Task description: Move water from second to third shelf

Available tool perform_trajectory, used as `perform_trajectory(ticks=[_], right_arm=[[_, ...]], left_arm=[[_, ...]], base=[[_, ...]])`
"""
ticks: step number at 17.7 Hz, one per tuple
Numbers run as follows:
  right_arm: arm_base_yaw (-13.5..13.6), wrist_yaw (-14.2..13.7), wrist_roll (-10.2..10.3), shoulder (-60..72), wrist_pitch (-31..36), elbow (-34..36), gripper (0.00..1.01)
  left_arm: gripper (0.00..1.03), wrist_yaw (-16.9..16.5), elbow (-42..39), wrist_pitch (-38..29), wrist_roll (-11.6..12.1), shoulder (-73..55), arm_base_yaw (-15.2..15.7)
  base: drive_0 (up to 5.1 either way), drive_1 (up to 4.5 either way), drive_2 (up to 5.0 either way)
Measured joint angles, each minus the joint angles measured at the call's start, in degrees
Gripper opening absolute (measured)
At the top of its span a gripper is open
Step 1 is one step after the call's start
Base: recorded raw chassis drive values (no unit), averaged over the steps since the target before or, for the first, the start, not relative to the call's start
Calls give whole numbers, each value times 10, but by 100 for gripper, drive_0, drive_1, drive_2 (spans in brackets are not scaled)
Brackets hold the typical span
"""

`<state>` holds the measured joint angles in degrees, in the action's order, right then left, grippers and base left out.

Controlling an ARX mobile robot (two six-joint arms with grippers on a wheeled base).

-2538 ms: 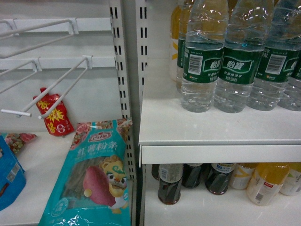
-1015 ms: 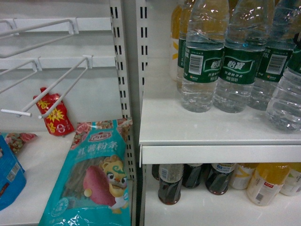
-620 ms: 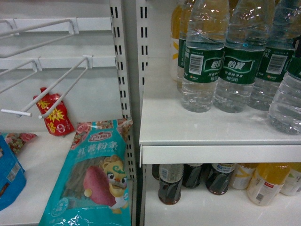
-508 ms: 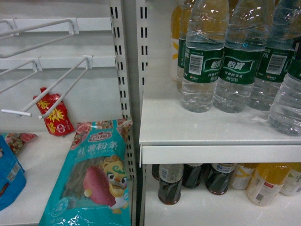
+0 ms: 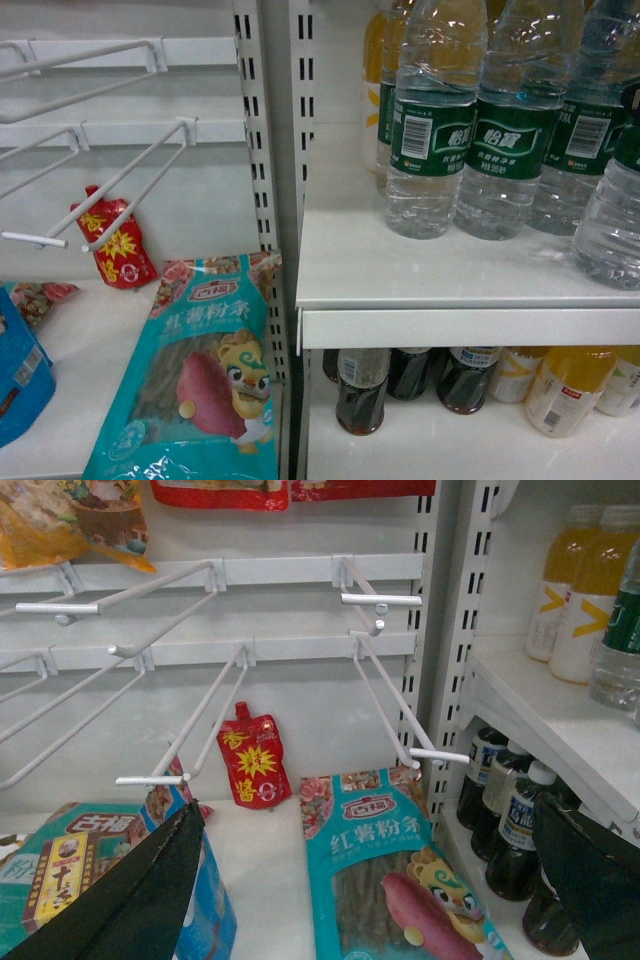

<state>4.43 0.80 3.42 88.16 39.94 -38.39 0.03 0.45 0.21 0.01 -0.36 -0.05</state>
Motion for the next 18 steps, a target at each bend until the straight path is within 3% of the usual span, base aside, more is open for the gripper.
perform_trajectory(ticks=[1, 4, 9, 18], right_arm=[[0, 1, 0, 0, 0, 0, 51], [-4, 3, 0, 0, 0, 0, 51], [-11, 10, 6, -3, -2, -4, 100], [-11, 25, 6, -43, -24, 2, 98]], left_arm=[[98, 0, 0, 0, 0, 0, 0], [98, 0, 0, 0, 0, 0, 0], [98, 0, 0, 0, 0, 0, 0], [98, 0, 0, 0, 0, 0, 0]], base=[[0, 0, 0], [0, 0, 0], [0, 0, 0], [0, 0, 0]])
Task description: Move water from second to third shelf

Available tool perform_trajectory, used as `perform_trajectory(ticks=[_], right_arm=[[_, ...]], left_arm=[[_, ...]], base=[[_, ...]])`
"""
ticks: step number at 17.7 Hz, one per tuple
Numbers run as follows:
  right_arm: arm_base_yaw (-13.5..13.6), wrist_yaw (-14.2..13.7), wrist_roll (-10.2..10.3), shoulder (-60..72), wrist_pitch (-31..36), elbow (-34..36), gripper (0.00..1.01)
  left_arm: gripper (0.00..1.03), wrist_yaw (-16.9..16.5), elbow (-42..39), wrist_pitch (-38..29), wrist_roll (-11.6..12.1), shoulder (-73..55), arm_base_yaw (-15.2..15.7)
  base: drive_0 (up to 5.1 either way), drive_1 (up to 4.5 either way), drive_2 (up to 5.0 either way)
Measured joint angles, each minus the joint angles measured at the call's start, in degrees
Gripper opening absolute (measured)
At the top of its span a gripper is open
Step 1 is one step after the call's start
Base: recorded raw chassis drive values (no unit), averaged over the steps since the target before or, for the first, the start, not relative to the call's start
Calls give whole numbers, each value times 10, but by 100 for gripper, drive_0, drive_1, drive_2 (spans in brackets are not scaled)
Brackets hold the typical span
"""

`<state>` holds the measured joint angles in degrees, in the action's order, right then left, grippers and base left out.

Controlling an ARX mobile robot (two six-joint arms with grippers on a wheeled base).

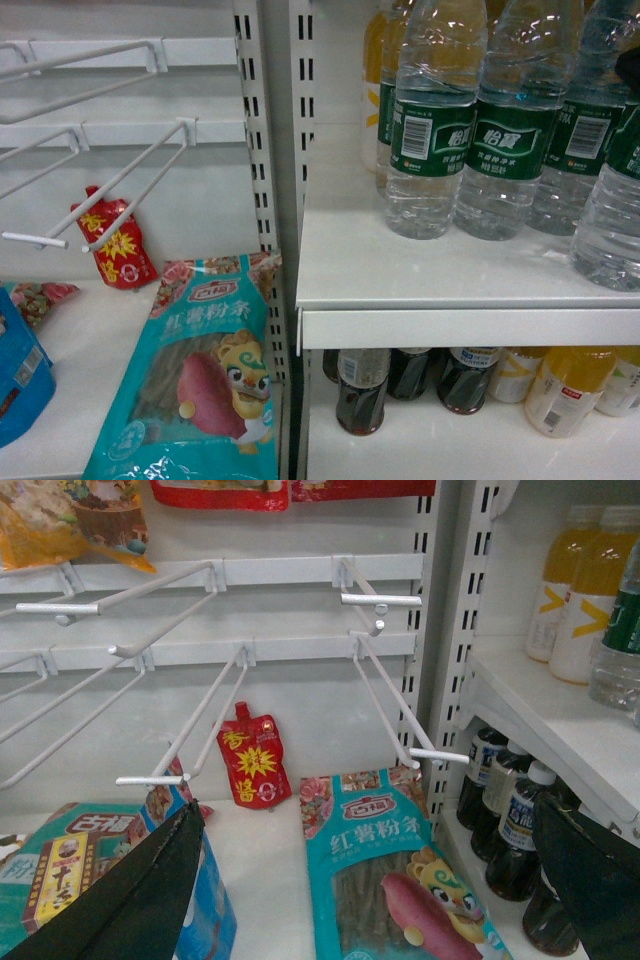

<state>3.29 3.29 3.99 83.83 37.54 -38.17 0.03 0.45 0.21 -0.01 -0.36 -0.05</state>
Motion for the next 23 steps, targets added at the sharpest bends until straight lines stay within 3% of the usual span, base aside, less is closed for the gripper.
perform_trajectory(ticks=[7, 10, 14, 15, 16, 17, 23], right_arm=[[-12, 16, -10, -89, -59, 40, 98], [-13, 25, -15, -186, -109, 70, 98], [-4, 12, -23, -326, -186, 106, 97], [-17, -25, -33, -425, -203, 155, 78], [-33, -33, -37, -595, -312, 218, 40], [-33, -33, -36, -649, -301, 261, 5], [-33, -33, -38, -703, -300, 322, 2]], left_arm=[[98, 0, 0, 0, 0, 0, 0], [98, 0, 0, 0, 0, 0, 0], [98, 0, 0, 0, 0, 0, 0], [98, 0, 0, 0, 0, 0, 0], [98, 0, 0, 0, 0, 0, 0], [98, 0, 0, 0, 0, 0, 0], [98, 0, 0, 0, 0, 0, 0]], base=[[0, 0, 0], [0, 0, 0], [0, 0, 0], [0, 0, 0], [0, 0, 0], [0, 0, 0], [0, 0, 0]])
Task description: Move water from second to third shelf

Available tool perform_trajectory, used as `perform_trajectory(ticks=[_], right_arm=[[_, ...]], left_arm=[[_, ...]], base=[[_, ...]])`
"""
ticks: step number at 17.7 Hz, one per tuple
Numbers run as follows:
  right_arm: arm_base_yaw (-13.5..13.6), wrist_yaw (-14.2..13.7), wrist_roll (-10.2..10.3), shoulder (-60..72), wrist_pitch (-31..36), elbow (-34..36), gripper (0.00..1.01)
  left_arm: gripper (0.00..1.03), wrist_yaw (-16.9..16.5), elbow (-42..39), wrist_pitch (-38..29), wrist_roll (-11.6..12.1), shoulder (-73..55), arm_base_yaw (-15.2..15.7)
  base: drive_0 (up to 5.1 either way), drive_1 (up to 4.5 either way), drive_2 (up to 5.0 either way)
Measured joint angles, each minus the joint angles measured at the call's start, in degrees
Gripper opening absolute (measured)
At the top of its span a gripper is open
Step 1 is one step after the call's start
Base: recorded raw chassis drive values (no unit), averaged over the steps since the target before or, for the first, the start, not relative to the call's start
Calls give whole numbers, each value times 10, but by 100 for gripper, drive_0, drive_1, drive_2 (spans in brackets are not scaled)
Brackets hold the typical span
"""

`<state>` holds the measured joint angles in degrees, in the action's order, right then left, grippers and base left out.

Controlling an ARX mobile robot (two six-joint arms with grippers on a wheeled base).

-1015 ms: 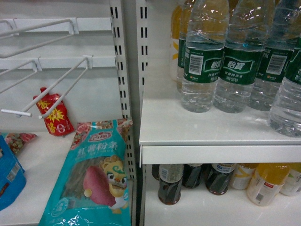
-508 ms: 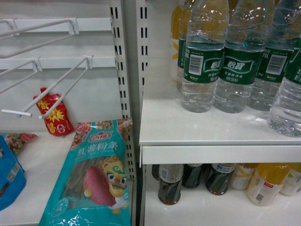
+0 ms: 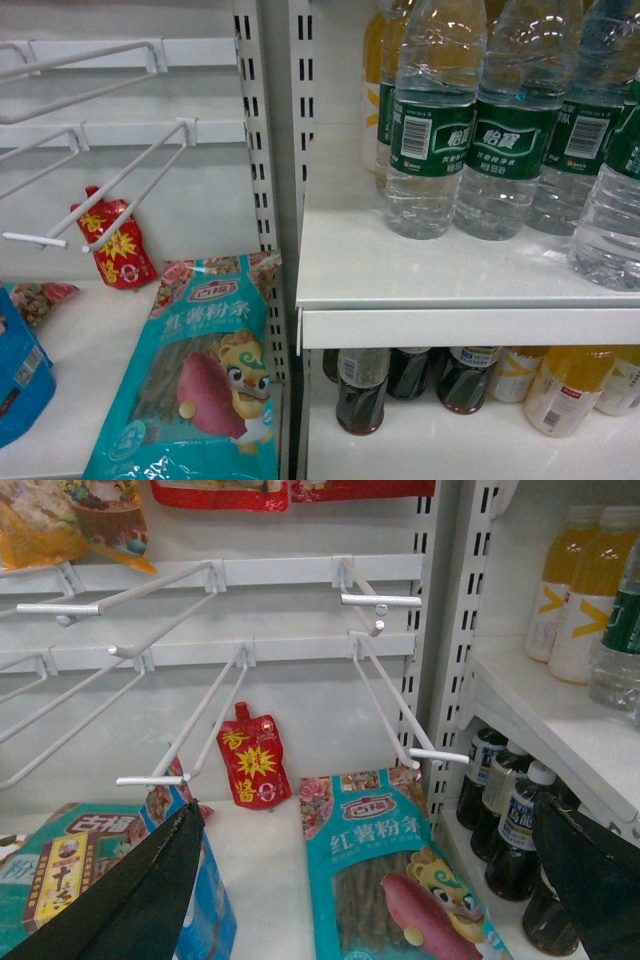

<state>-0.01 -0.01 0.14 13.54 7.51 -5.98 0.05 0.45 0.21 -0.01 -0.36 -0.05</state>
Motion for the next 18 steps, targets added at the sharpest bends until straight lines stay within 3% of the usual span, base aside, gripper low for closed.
perform_trajectory(ticks=[6, 10, 18], right_arm=[[0, 0, 0, -29, -16, 17, 2], [0, 0, 0, -95, -84, 27, 2], [0, 0, 0, -133, -75, 52, 2]], left_arm=[[98, 0, 0, 0, 0, 0, 0], [98, 0, 0, 0, 0, 0, 0], [98, 0, 0, 0, 0, 0, 0]], base=[[0, 0, 0], [0, 0, 0], [0, 0, 0]])
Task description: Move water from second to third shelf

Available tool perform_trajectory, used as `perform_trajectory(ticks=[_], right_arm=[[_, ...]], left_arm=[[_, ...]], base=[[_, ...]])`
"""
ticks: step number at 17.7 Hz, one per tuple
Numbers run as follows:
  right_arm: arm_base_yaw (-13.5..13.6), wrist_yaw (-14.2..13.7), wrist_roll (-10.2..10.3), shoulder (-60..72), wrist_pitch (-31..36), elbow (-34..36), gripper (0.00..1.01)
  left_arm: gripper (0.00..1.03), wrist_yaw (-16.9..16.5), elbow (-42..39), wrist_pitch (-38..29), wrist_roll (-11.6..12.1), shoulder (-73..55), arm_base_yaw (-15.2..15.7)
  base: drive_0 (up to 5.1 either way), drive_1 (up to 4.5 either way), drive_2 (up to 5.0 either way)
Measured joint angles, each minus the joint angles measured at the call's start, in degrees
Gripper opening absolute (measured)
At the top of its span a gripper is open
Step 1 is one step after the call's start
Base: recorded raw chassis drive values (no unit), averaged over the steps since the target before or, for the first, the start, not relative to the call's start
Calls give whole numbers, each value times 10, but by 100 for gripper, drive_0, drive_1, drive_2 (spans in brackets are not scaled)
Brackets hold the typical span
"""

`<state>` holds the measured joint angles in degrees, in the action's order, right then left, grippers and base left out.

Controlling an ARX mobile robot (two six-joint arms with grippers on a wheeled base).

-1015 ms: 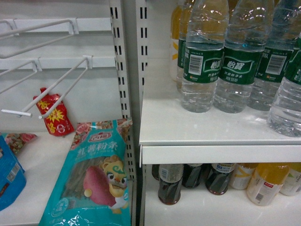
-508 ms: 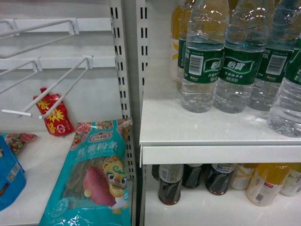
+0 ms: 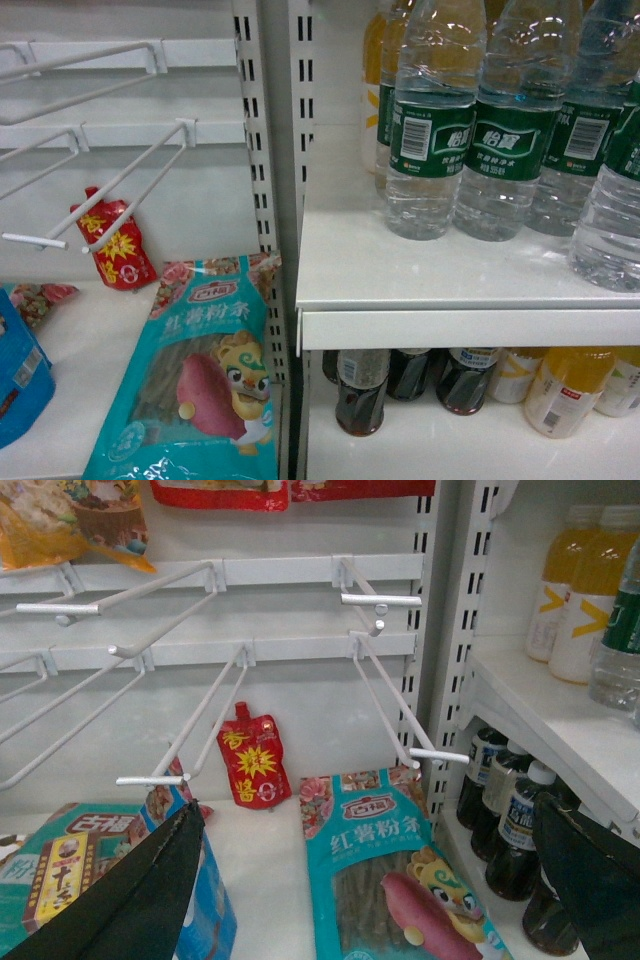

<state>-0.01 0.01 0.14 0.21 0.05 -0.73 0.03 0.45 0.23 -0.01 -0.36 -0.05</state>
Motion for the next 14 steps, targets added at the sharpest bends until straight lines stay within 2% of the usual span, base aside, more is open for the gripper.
perform_trajectory(ticks=[7, 8, 14], right_arm=[[0, 0, 0, 0, -2, 0, 2], [0, 0, 0, 0, -2, 0, 7], [0, 0, 0, 0, -2, 0, 82]], left_arm=[[98, 0, 0, 0, 0, 0, 0], [98, 0, 0, 0, 0, 0, 0], [98, 0, 0, 0, 0, 0, 0]], base=[[0, 0, 0], [0, 0, 0], [0, 0, 0]])
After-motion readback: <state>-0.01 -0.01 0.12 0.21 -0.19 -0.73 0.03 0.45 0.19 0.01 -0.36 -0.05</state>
